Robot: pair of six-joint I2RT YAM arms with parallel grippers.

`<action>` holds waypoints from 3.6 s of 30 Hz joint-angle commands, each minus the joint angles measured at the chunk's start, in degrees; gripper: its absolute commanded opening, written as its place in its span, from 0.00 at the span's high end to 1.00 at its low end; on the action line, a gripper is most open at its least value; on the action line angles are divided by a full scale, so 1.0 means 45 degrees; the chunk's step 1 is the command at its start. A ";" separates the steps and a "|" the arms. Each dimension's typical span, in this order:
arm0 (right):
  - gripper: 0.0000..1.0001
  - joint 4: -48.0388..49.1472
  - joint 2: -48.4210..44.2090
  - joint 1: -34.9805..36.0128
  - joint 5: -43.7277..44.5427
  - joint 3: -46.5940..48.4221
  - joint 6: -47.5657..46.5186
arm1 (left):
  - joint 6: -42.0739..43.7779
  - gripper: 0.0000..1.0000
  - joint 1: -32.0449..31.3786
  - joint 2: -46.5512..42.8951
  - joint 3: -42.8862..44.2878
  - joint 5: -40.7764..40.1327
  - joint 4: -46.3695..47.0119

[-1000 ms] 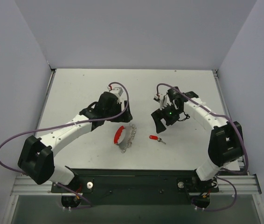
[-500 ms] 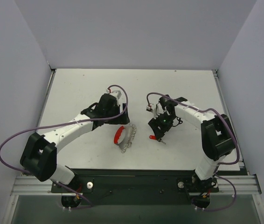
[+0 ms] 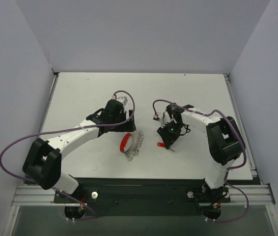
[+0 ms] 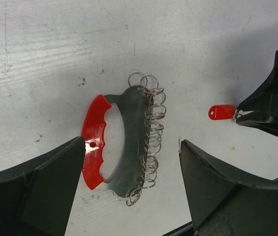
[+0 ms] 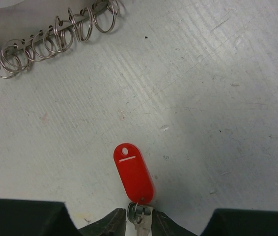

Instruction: Put the keys on the keyring

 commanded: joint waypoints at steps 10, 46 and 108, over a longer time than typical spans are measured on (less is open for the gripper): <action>1.00 0.0016 0.0076 -0.0036 -0.0119 0.0168 0.0103 | 0.0230 0.14 0.0117 0.0019 0.0271 -0.0114 0.0318; 1.00 -0.3441 -0.1860 -0.1873 -0.2951 0.1964 -0.0697 | 0.1969 0.44 -0.2205 -0.2222 -0.2574 0.0708 0.1354; 1.00 -0.4789 -0.1078 -0.2283 -0.3225 0.3977 0.0064 | 0.3686 0.34 0.0976 -0.0446 -0.1815 0.3909 0.5319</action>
